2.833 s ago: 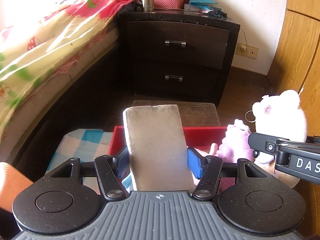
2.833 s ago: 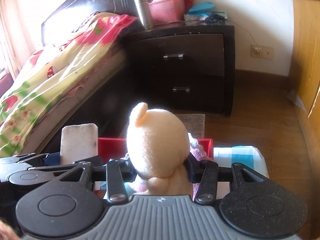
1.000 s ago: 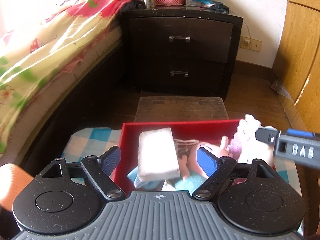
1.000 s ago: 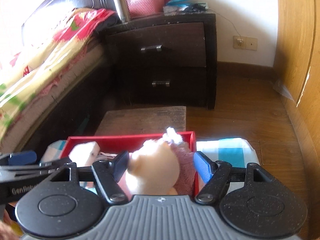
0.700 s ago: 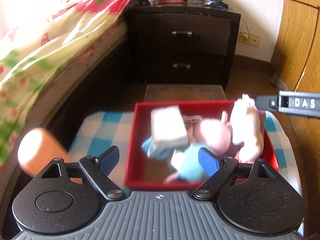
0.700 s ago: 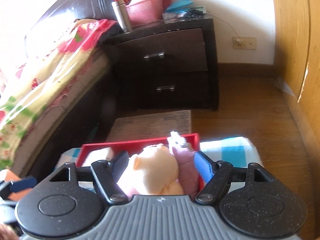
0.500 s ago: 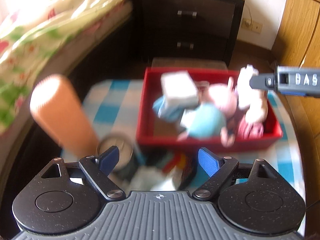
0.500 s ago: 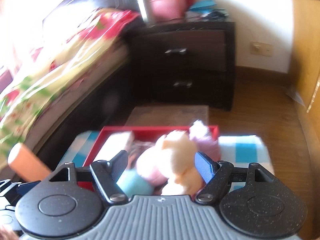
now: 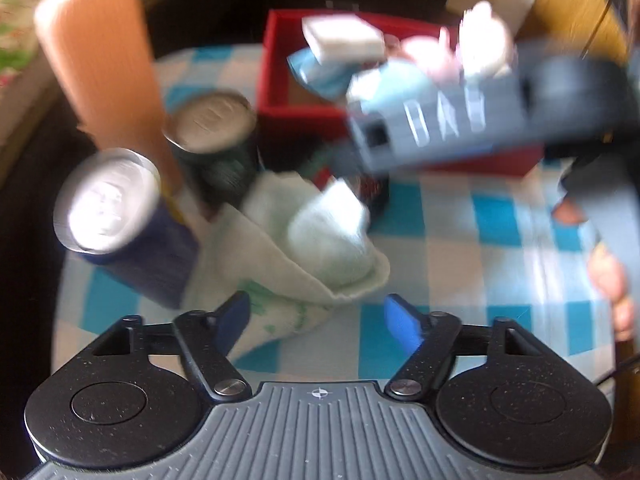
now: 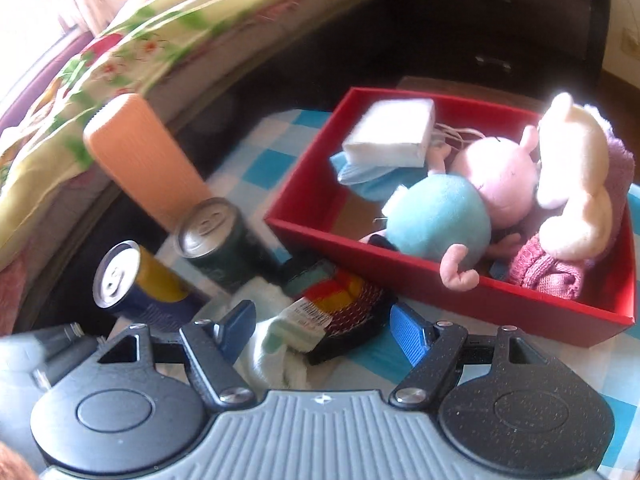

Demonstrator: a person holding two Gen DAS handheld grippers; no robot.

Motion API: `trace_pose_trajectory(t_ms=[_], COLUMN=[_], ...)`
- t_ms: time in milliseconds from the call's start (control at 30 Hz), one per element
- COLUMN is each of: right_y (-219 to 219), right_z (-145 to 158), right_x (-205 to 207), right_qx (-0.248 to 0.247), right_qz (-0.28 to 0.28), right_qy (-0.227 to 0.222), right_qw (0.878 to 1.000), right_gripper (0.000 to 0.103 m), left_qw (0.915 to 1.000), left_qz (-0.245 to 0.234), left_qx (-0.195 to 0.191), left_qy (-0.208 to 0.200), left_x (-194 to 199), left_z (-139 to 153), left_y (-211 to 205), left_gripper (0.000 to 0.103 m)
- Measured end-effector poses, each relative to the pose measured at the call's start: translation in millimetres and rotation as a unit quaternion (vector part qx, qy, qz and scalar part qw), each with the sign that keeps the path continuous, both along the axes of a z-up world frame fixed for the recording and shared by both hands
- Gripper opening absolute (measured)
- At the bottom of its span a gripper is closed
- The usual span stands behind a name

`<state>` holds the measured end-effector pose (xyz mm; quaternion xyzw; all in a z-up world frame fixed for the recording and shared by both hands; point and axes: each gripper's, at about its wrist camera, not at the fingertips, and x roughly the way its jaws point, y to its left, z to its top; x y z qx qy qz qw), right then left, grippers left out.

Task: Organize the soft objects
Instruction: 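Move both grippers back to the table and grasp the white towel with the left, then grasp the striped knitted sock with the right gripper while the left holds the towel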

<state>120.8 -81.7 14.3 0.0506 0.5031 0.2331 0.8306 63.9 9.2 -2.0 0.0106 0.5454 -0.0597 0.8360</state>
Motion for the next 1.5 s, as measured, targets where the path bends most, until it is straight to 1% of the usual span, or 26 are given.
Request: trace_pose_trajectory(t_ms=[33, 67, 133, 167, 200, 267, 300, 367, 433, 533, 633, 733, 800, 867, 900, 933, 967, 1000, 1033, 1067, 1133, 1233, 1367, 1500], right_y=[-2, -2, -2, -1, 0, 1, 1, 0, 0, 5, 13, 22, 27, 30, 32, 34, 36, 37, 37, 37, 36, 28, 14, -6], right_z=[-1, -2, -7, -11, -14, -18, -21, -24, -31, -42, -51, -58, -58, -57, -57, -56, -54, -54, -54, -55, -53, -47, -32, -15], right_x=[3, 5, 9, 10, 12, 16, 19, 24, 29, 34, 38, 38, 35, 32, 31, 29, 28, 27, 26, 24, 20, 16, 7, 1], right_qx=[0.007, 0.011, 0.015, 0.021, 0.029, 0.049, 0.056, 0.063, 0.063, 0.055, 0.052, 0.032, 0.022, 0.009, -0.005, -0.02, -0.031, -0.034, -0.035, -0.038, -0.046, -0.03, -0.032, -0.013], right_qz=[-0.002, -0.002, -0.001, -0.003, -0.002, 0.002, 0.003, -0.004, -0.012, -0.015, -0.014, -0.011, -0.009, -0.004, -0.002, 0.0, 0.005, 0.013, 0.019, 0.023, 0.034, 0.041, 0.041, 0.03], right_qy=[0.004, 0.008, 0.02, 0.027, 0.037, 0.051, 0.055, 0.062, 0.07, 0.079, 0.085, 0.081, 0.064, 0.054, 0.046, 0.038, 0.032, 0.031, 0.034, 0.032, 0.026, 0.034, 0.013, 0.005], right_qw=[1.0, 1.0, 1.0, 0.999, 0.999, 0.998, 0.997, 0.996, 0.996, 0.995, 0.995, 0.996, 0.998, 0.999, 0.999, 0.999, 0.999, 0.999, 0.999, 0.998, 0.998, 0.998, 0.999, 0.999], right_gripper=[0.052, 0.052, 0.052, 0.052, 0.052, 0.052, 0.052, 0.052, 0.052, 0.052, 0.053, 0.054, 0.055, 0.054, 0.047, 0.038, 0.033, 0.022, 0.014, 0.012, 0.001, 0.0, 0.0, 0.0], left_qw=[1.0, 0.9999, 0.9997, 0.9994, 0.999, 0.9981, 0.998, 0.9983, 0.9987, 0.998, 0.997, 0.9959, 0.9953, 0.9945, 0.9944, 0.9943, 0.9942, 0.9941, 0.9941, 0.9942, 0.9943, 0.9944, 0.9927, 0.9894], left_qz=[0.002, 0.004, 0.023, 0.033, 0.044, 0.06, 0.064, 0.059, 0.05, 0.048, 0.046, 0.042, 0.034, 0.035, 0.037, 0.037, 0.038, 0.042, 0.044, 0.045, 0.045, 0.043, 0.053, 0.06], left_qx=[-0.001, 0.0, 0.003, 0.005, 0.005, -0.004, -0.002, 0.002, -0.004, -0.037, -0.061, -0.08, -0.091, -0.097, -0.098, -0.1, -0.1, -0.1, -0.099, -0.097, -0.097, -0.094, -0.102, -0.118], left_qy=[0.005, 0.011, 0.01, 0.008, 0.009, 0.005, 0.001, 0.0, 0.005, 0.016, 0.011, 0.001, -0.005, -0.012, -0.013, -0.013, -0.012, -0.011, -0.009, -0.007, -0.009, -0.018, -0.035, -0.059], left_x=[4, 9, 17, 20, 23, 26, 26, 23, 17, 3, -11, -21, -26, -31, -32, -35, -38, -40, -40, -37, -33, -35, -34, -33], left_z=[-7, -13, -21, -24, -26, -29, -30, -28, -26, -19, -8, 6, 15, 22, 24, 27, 28, 28, 27, 26, 26, 34, 45, 62], left_y=[-4, -6, -7, -6, -4, -1, -1, -1, 1, 15, 25, 36, 41, 46, 47, 52, 54, 57, 59, 57, 57, 59, 64, 67], left_gripper=[0.065, 0.06, 0.058, 0.055, 0.054, 0.042, 0.04, 0.028, 0.022, 0.017, 0.016, 0.016, 0.016, 0.016, 0.016, 0.016, 0.016, 0.017, 0.017, 0.017, 0.017, 0.018, 0.018, 0.018])
